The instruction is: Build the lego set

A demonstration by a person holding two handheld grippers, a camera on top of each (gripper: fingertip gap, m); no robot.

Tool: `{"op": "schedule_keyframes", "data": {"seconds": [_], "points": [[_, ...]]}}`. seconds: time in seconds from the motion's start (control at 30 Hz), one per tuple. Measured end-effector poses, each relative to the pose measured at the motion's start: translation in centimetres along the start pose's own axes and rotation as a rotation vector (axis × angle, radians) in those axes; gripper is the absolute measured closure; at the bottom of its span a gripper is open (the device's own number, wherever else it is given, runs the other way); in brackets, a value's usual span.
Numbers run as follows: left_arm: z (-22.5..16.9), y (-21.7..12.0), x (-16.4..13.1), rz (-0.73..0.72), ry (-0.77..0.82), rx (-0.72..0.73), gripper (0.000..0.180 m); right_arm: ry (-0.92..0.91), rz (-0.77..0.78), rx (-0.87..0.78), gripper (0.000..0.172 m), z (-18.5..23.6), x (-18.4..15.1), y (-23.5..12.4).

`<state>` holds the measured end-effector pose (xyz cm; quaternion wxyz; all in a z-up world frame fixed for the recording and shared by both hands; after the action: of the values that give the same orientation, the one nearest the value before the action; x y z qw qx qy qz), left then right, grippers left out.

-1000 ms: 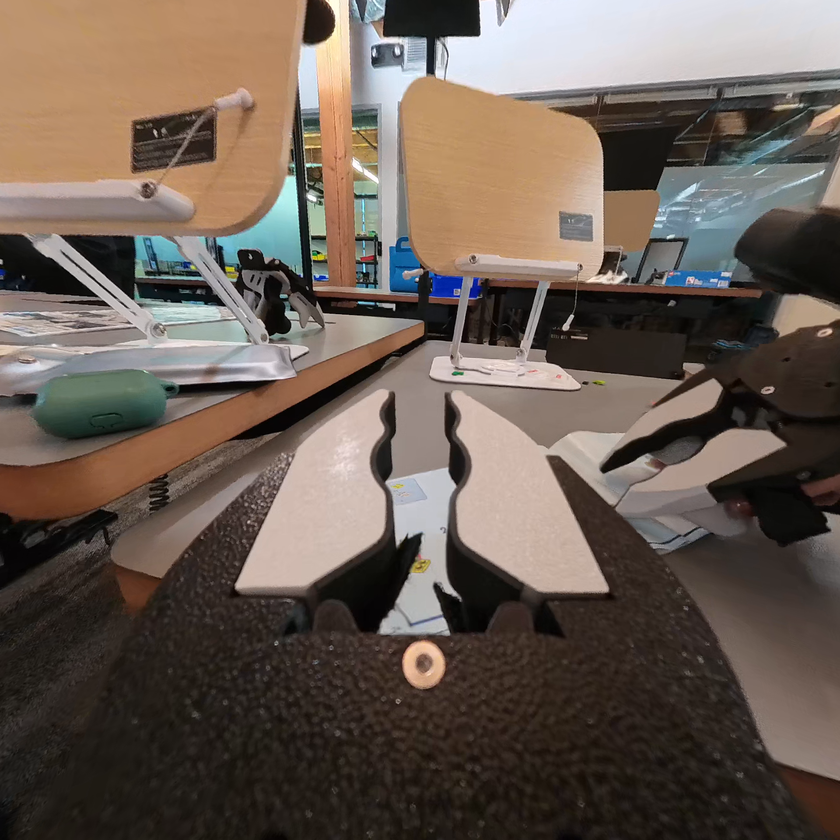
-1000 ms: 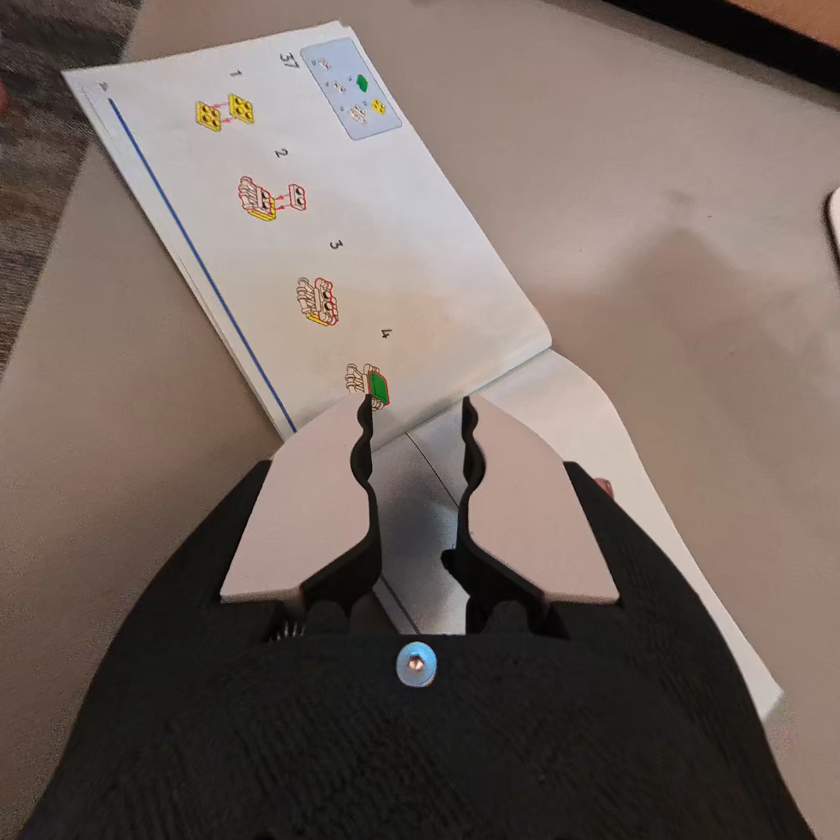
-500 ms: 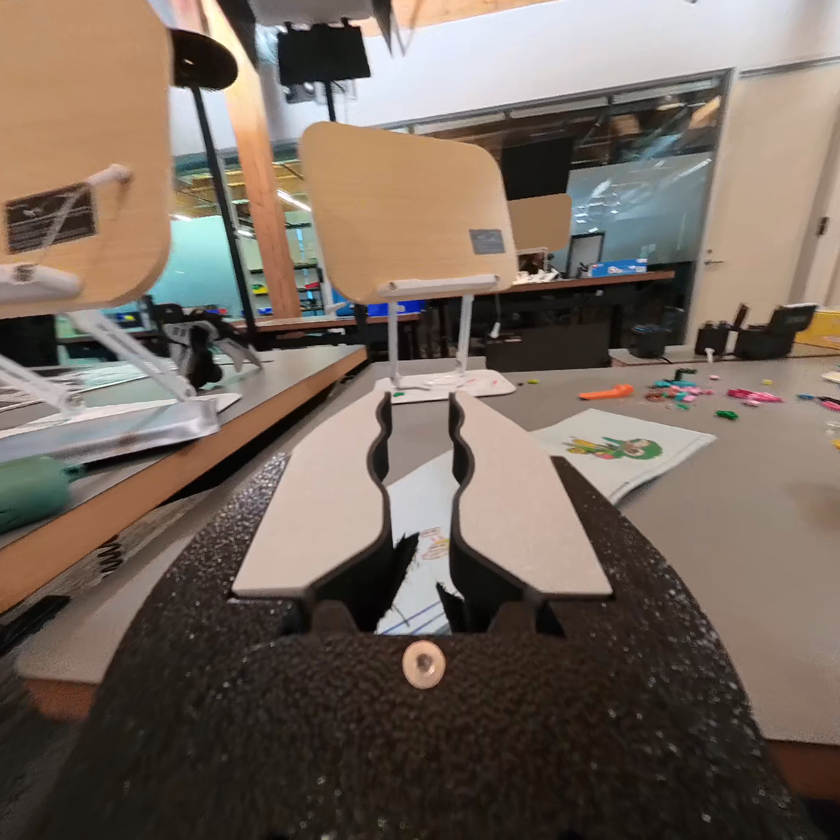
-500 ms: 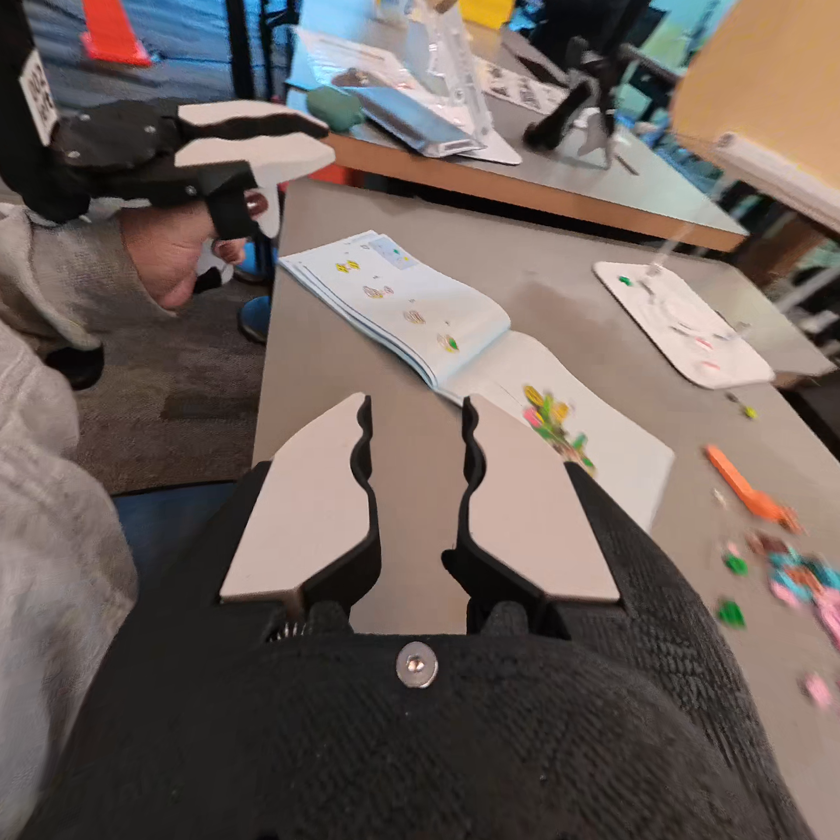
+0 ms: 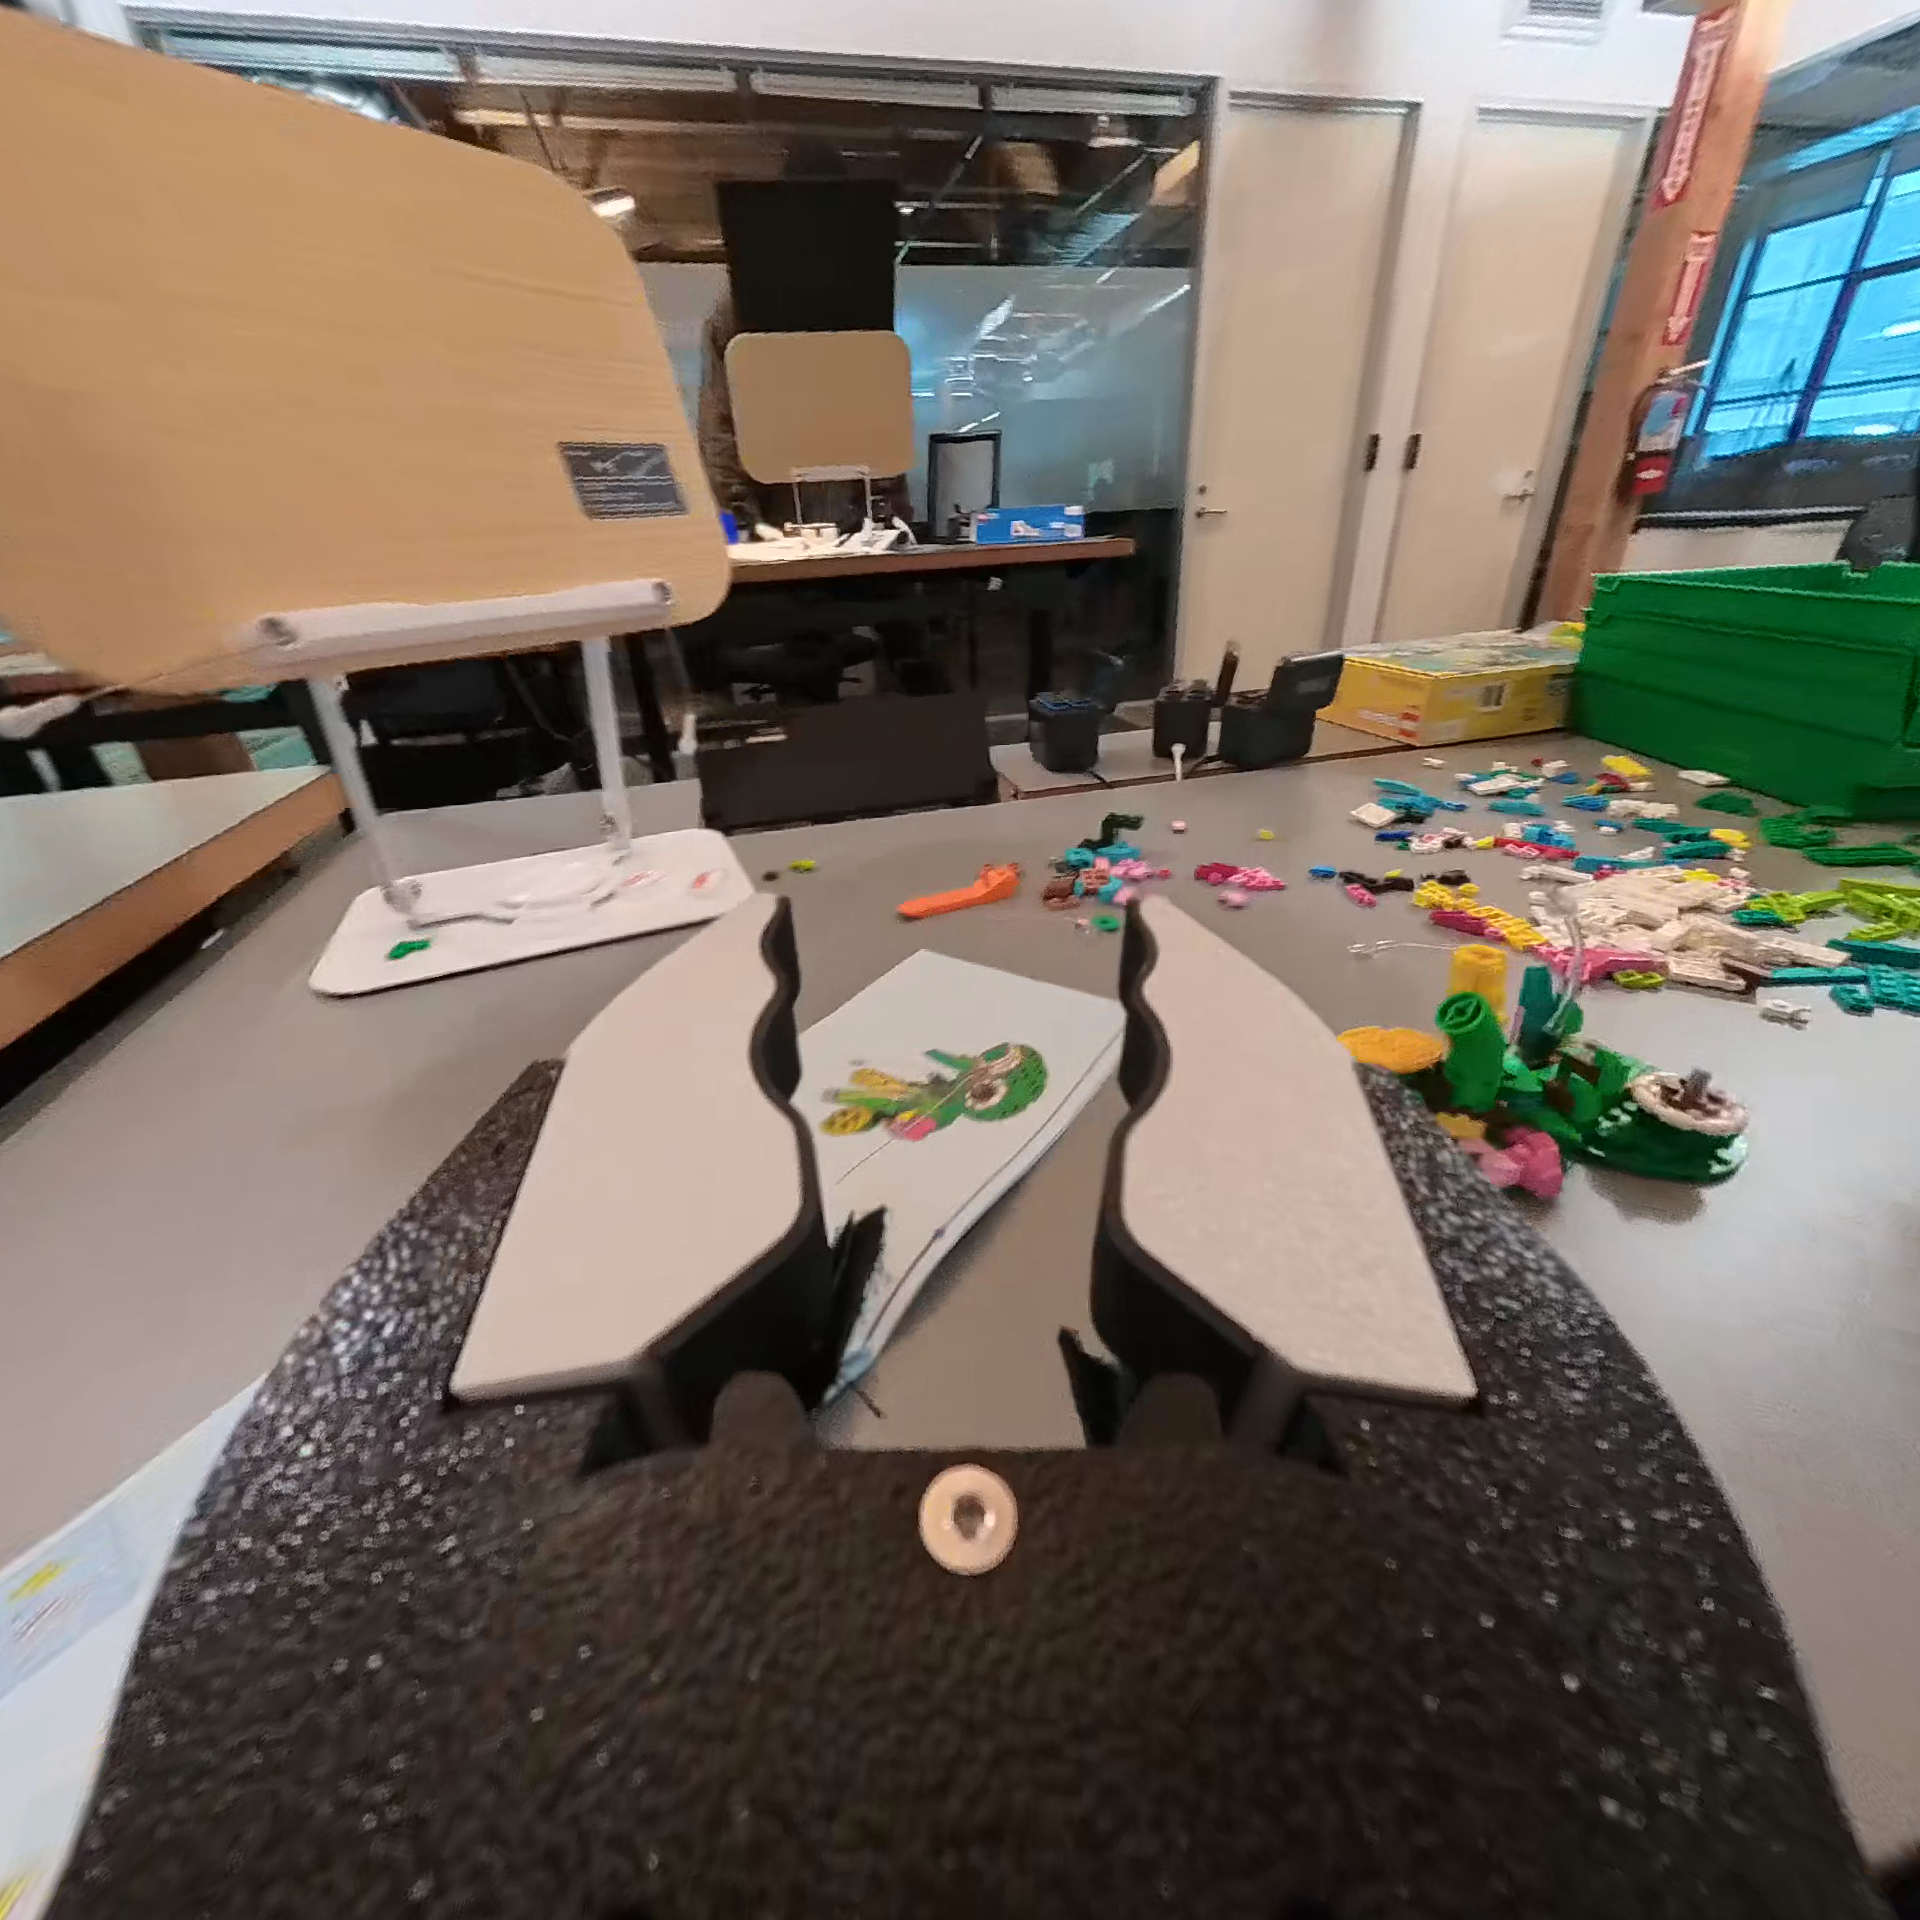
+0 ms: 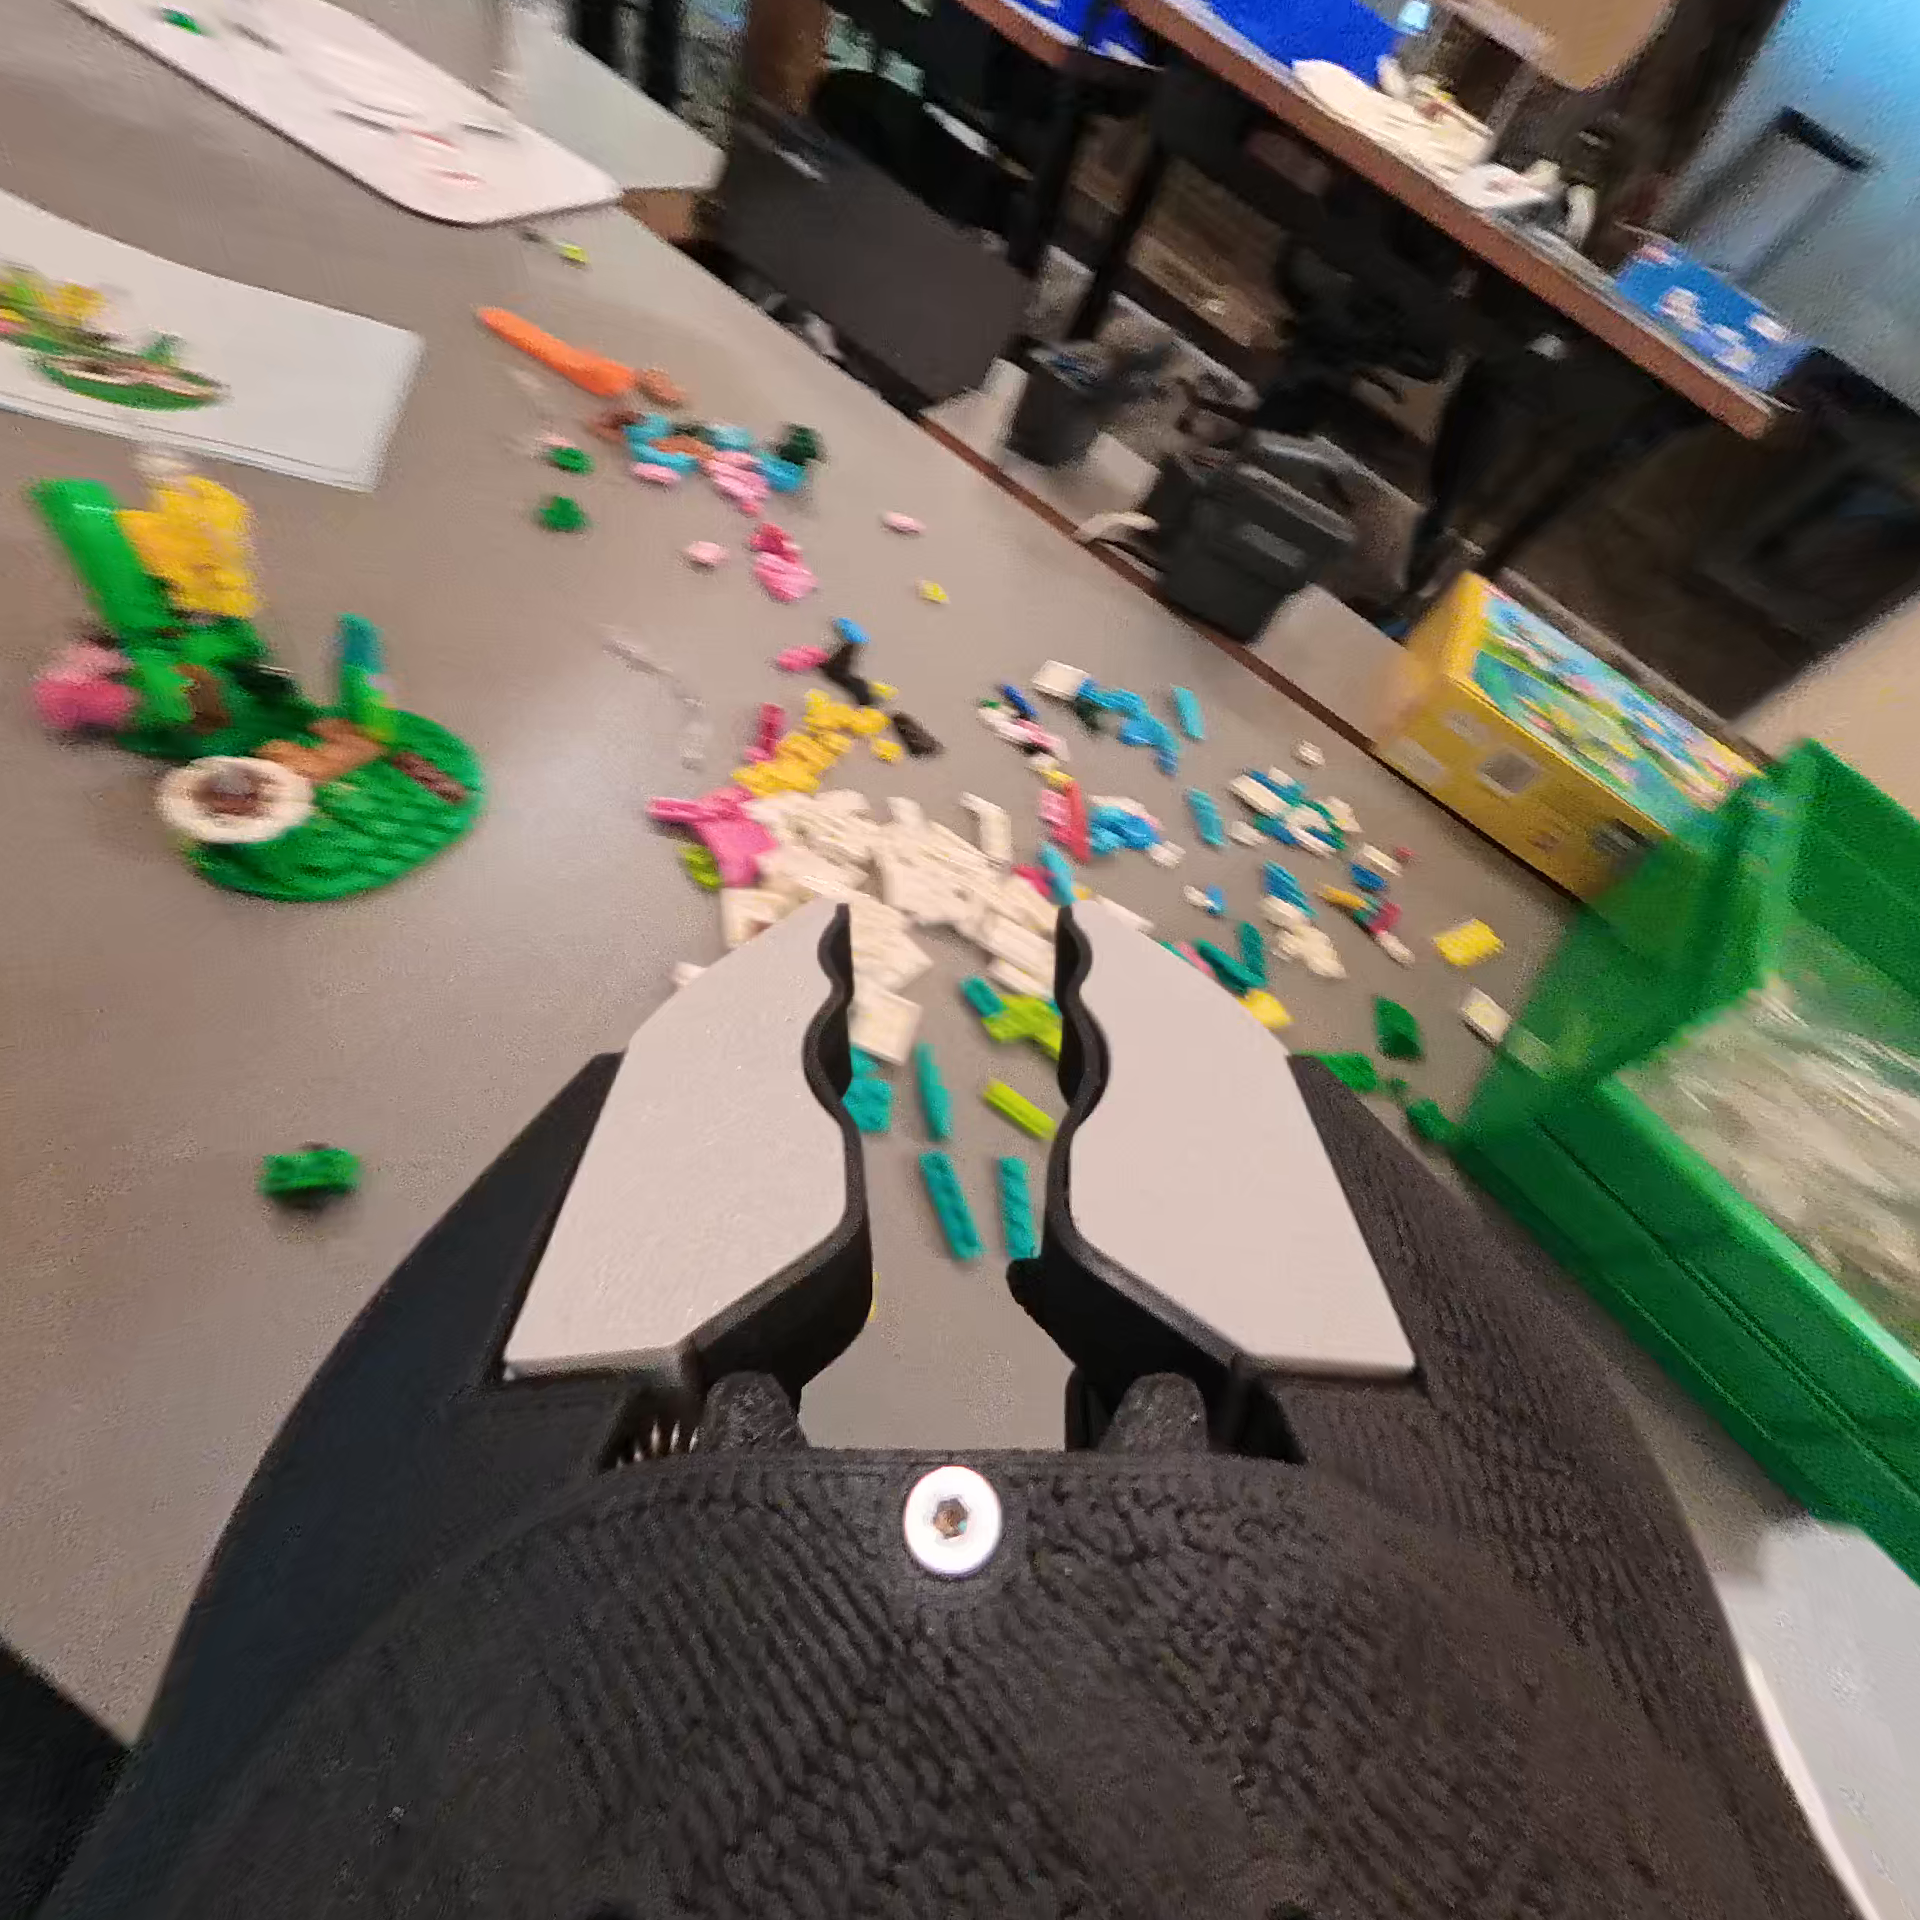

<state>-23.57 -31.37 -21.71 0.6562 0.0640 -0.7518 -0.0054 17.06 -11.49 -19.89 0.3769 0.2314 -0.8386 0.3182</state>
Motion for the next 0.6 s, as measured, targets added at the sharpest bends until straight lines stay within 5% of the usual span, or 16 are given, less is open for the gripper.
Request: {"op": "schedule_keyframes", "data": {"seconds": [0.33, 0.6], "points": [[-2.3, 7.1, -1.8, -0.105, 0.111, -0.059, 0.107, 0.184, 0.02, -0.027, 0.156, -5.5, -7.6, -1.6], [-1.4, 6.8, -2.0, -0.143, 0.075, -0.011, 0.118, -0.127, 0.159, 0.276, 0.161, -6.4, -8.5, 7.2]]}}
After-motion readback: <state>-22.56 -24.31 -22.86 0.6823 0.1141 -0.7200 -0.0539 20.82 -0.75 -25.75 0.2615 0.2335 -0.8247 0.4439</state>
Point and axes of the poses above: each gripper's, where its closed fingertips meet, y out along the fingers, x out of its top, z = x × y across the jaws, the point moved 6 cm from there along -y, back along the fingers, and after that the axes turned 11 degrees about -y, right-handed, at the moved point
